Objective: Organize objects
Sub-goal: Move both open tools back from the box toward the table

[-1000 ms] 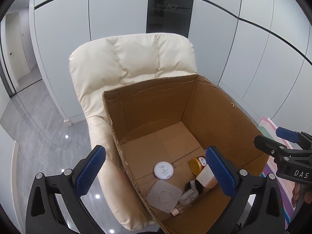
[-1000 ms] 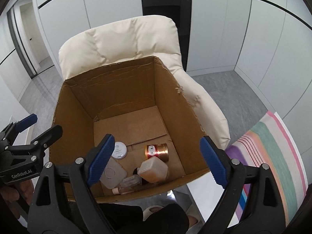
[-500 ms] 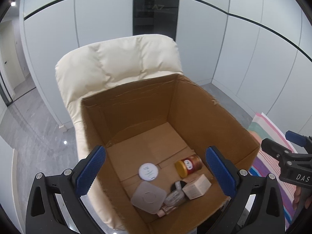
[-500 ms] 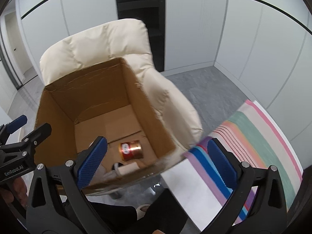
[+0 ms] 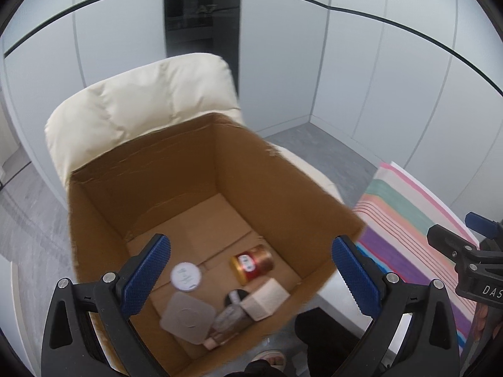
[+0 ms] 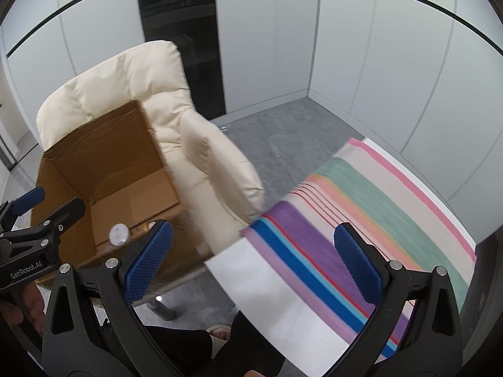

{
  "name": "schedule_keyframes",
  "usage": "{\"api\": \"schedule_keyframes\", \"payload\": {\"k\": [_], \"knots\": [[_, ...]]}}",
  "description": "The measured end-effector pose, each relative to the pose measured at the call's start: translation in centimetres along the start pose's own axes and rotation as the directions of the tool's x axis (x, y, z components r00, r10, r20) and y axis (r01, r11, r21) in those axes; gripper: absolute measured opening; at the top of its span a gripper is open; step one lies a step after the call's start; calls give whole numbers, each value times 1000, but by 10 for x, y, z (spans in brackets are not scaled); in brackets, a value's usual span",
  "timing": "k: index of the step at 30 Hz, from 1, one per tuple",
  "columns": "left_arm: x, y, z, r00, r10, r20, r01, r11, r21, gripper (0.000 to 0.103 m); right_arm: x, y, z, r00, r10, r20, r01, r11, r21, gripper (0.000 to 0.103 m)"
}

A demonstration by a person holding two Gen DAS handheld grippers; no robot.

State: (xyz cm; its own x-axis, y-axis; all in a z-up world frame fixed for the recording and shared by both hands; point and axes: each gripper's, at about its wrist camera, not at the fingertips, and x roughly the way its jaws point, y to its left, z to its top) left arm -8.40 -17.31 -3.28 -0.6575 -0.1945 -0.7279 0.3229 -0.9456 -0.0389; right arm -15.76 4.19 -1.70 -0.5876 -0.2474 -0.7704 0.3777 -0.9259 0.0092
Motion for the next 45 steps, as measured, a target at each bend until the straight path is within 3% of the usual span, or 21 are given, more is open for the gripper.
{"api": "schedule_keyframes", "payload": {"k": [14,23,26,28,30,34,40,45], "knots": [[-3,-78,-6,996,-86,-15,87,991,103,103,-25,-82,-23,995,-103,-2,102,984,146,103],[-36,-109,-22,991,-131,-23,133,978,160,103,-61,-116,-44,986,-168,-8,166,960,224,103],[-49,-113,-32,990,-132,-41,137,975,178,103,-80,-121,-58,984,-175,-9,172,953,248,103],[-55,-114,-44,995,-79,-53,87,981,175,103,-92,-121,-74,983,-181,-22,181,951,250,103],[-62,-114,-61,993,-88,-82,102,977,185,103,-102,-121,-91,986,-161,-47,168,950,262,103],[-75,-114,-84,986,-101,-136,128,970,207,103,-123,-113,-122,978,-197,-62,206,955,214,103],[-107,-115,-91,986,-142,-89,158,963,220,103,-156,-107,-153,972,-227,-67,236,948,214,103],[-125,-111,-106,989,-133,-72,146,963,227,103,-173,-103,-171,968,-240,-73,250,939,235,103]]}}
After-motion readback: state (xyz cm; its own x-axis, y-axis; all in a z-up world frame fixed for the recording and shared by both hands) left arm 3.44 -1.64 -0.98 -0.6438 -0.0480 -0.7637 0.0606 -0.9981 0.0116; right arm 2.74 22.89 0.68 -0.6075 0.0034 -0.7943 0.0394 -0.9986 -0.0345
